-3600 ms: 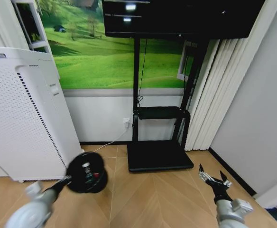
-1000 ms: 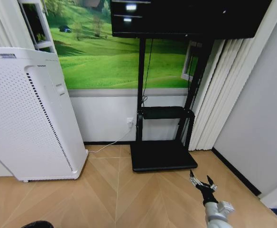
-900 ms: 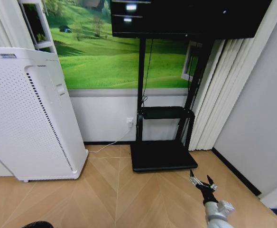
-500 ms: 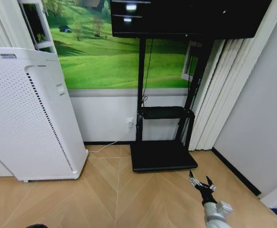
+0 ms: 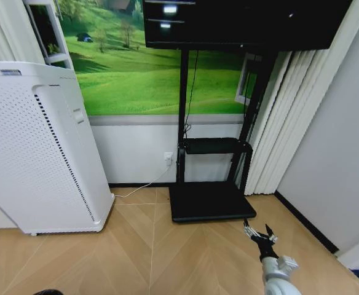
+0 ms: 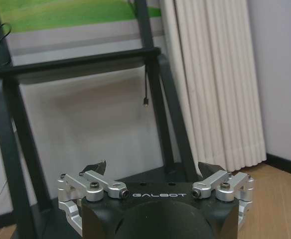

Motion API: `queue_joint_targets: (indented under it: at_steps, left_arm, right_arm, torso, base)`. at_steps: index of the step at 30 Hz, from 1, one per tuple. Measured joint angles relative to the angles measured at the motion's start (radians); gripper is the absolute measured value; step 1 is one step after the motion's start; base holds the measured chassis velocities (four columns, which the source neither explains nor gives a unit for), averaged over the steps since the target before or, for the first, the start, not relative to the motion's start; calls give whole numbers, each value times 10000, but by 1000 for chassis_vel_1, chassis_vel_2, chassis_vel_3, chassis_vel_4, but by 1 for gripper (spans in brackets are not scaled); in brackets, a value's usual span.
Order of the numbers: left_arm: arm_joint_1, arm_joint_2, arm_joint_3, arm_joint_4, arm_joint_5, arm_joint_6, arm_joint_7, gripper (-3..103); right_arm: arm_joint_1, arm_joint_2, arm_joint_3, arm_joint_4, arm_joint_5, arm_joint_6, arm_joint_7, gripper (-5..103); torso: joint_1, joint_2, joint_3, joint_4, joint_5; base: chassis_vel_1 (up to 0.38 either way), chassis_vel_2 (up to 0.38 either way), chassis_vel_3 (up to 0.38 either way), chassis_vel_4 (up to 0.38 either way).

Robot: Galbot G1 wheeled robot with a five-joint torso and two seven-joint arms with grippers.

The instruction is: Pick up the trash bin and place the garbage on the floor into it.

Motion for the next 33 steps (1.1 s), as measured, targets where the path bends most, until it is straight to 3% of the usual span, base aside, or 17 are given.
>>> queue_joint_targets:
  at_steps: [1,2,4,9,14,16,18,20,24,26,33]
  left_arm:
    - [-6,-26,-224,-230,481,-537,617,100]
    - [-6,-26,-224,-230,481,-537,617,100]
    - [-260,76,-540,-749,1031,-1421,1282,100]
    - [-1293,612,-788,-1755,1319,-1806,1418,100]
    - [-2610,1277,-554,-3076,794,-1094,953,100]
    - [-3335,1577,-65,-3846,602,-526,693,100]
    - [-3591,1647,211,-4129,586,-338,602,100]
    - [-4125,1768,1157,-4717,653,38,204,100]
    - [-4458,1782,2151,-4917,881,261,-163,100]
    - [-4502,1657,2889,-4950,1396,298,-269,100]
    - [-4458,1490,3552,-4925,2174,257,-390,100]
  right_arm:
    - [-109,1,0,65,-104,-79,-151,100]
    - [-109,1,0,65,-104,-79,-151,100]
    - [-491,18,43,272,-268,-146,-423,100]
    - [-1262,54,305,1081,-431,-180,-705,100]
    - [-2117,250,440,2739,-550,-533,-749,100]
    - [-2658,524,308,3958,-807,-884,-735,100]
    - [-2851,653,200,4302,-988,-959,-719,100]
    - [-3253,946,-53,4822,-1461,-1024,-686,100]
    - [-3509,1156,-267,5052,-2009,-970,-673,100]
    - [-3579,1273,-290,5189,-2459,-671,-572,100]
    - [-3586,1305,-120,5369,-2562,-134,-574,100]
  torso:
    - [0,0,0,0,1]
    - [0,0,0,0,1]
    - [0,0,0,-1,2]
    - [0,-1,0,-6,-2]
    - [0,0,1,-5,-2]
    - [0,0,0,-5,-1]
    - [0,0,0,-2,-3]
    - [0,-1,0,-3,-1]
    - [0,-1,0,-5,0]
    - [0,-1,0,-1,0]
    - [0,0,0,-2,0]
  base:
    - [0,0,0,0]
    - [0,0,0,0]
    - [0,0,0,0]
    - [0,0,0,0]
    - [0,0,0,0]
    - [0,0,0,0]
    - [0,0,0,0]
    - [0,0,0,0]
    - [0,0,0,0]
    - [0,0,0,0]
    - [0,0,0,0]
